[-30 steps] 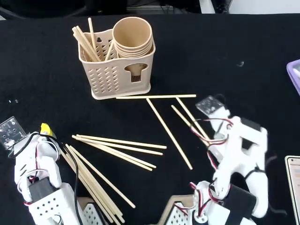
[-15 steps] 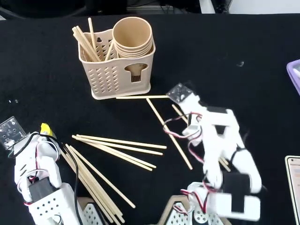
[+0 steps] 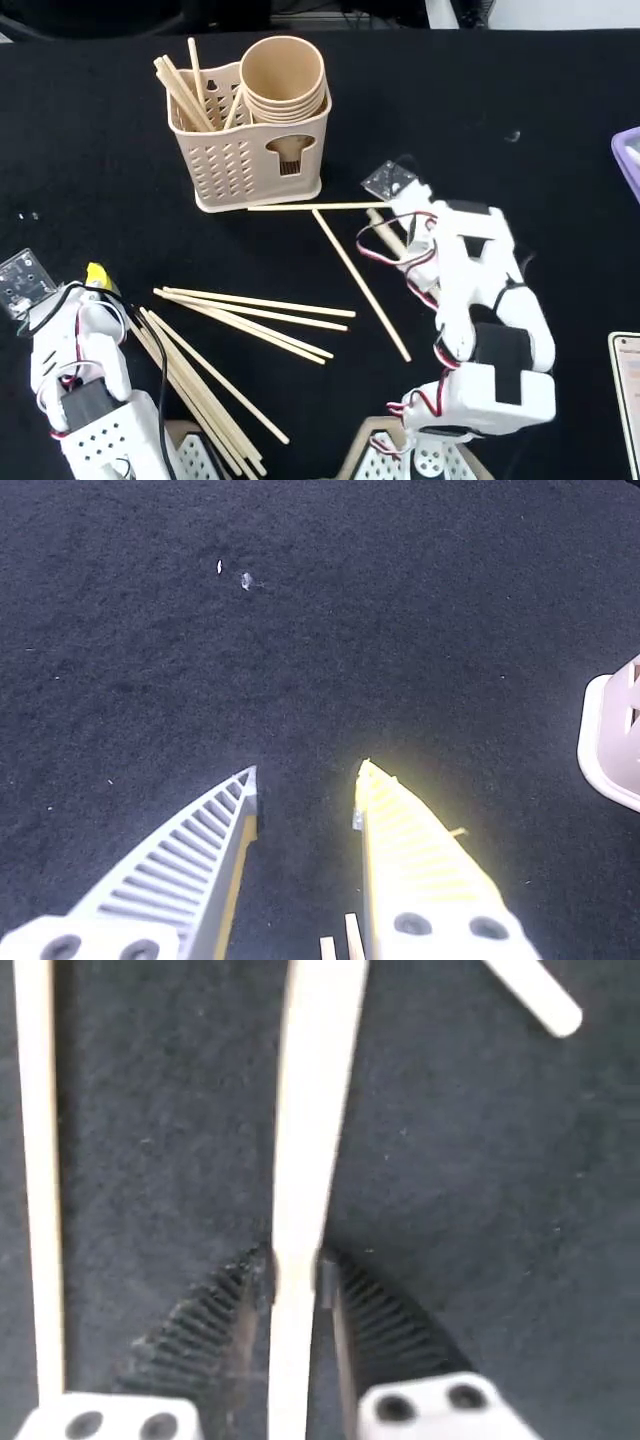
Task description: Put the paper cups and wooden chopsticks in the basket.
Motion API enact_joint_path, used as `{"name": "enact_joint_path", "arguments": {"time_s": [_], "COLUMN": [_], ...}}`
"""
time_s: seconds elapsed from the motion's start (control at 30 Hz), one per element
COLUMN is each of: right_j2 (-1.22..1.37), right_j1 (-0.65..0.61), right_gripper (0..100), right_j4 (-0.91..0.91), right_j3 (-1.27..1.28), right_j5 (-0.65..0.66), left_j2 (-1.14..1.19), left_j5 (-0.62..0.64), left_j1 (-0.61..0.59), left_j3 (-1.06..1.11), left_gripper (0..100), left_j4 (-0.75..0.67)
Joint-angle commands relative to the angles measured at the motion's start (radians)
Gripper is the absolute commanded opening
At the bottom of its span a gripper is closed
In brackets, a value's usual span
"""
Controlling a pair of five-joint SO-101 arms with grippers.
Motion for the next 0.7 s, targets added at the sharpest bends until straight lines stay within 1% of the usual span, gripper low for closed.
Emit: {"name": "enact_joint_path", "arguments": {"time_s": [0.0,0.17,0.37,0.43,0.5,0.57,0.67], "right_j2": [-0.059,-0.280,-0.636,-0.748,-0.863,-0.975,-1.104], "right_j1": [0.011,0.031,-0.034,-0.066,-0.117,-0.199,-0.388], "right_gripper": [1.0,1.0,1.0,1.0,1.1,1.1,1.1], "right_j4": [0.038,0.063,0.279,0.328,0.371,0.407,0.397], "right_j3": [0.022,0.065,0.071,0.062,0.025,-0.042,-0.166], "right_j5": [0.018,0.012,0.012,-0.018,-0.077,-0.173,-0.431], "left_j2": [-0.015,-0.015,-0.015,-0.015,-0.015,-0.015,-0.015], "left_j5": [-0.011,-0.011,-0.011,-0.011,-0.011,-0.011,-0.011], "left_j1": [-0.001,-0.001,-0.001,-0.001,-0.001,-0.001,-0.001], "left_j3": [0.010,0.010,0.010,0.010,0.010,0.010,0.010], "left_gripper": [17,17,17,17,17,17,17], "left_j4": [-0.021,-0.021,-0.021,-0.021,-0.021,-0.021,-0.021]}}
